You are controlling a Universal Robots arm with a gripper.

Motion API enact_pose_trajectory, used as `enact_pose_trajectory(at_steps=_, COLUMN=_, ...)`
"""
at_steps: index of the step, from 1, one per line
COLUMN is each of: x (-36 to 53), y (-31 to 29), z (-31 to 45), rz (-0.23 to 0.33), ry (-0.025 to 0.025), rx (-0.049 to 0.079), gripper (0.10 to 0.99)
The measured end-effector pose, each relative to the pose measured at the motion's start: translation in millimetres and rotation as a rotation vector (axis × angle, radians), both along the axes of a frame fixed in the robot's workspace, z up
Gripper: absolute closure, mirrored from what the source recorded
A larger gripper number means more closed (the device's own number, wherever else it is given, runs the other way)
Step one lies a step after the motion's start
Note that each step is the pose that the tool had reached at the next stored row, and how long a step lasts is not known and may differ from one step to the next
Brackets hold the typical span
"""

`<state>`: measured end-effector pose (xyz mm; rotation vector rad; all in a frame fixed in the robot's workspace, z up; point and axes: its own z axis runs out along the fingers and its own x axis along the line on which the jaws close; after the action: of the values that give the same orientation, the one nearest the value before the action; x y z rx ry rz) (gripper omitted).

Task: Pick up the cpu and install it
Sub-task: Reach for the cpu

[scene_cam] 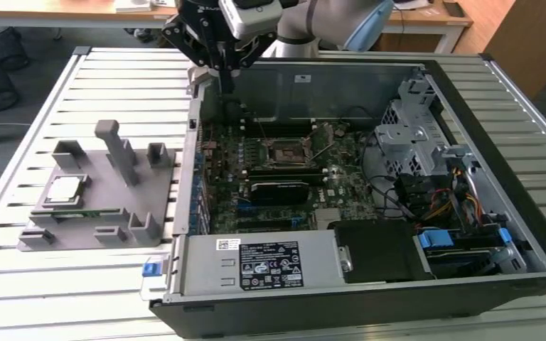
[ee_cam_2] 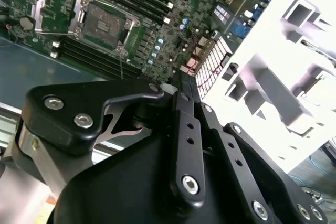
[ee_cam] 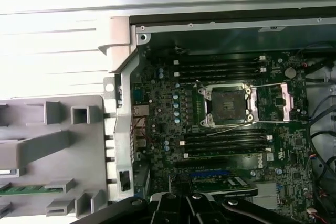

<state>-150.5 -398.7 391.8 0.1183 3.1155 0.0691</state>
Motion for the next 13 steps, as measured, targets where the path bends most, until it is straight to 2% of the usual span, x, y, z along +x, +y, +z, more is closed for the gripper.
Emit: enact_pose_trajectory(at_steps=13, x=-16.8, y=0.0, z=-0.4, rz=0.0, ry=0.0035, rx=0.001, gripper=0.98)
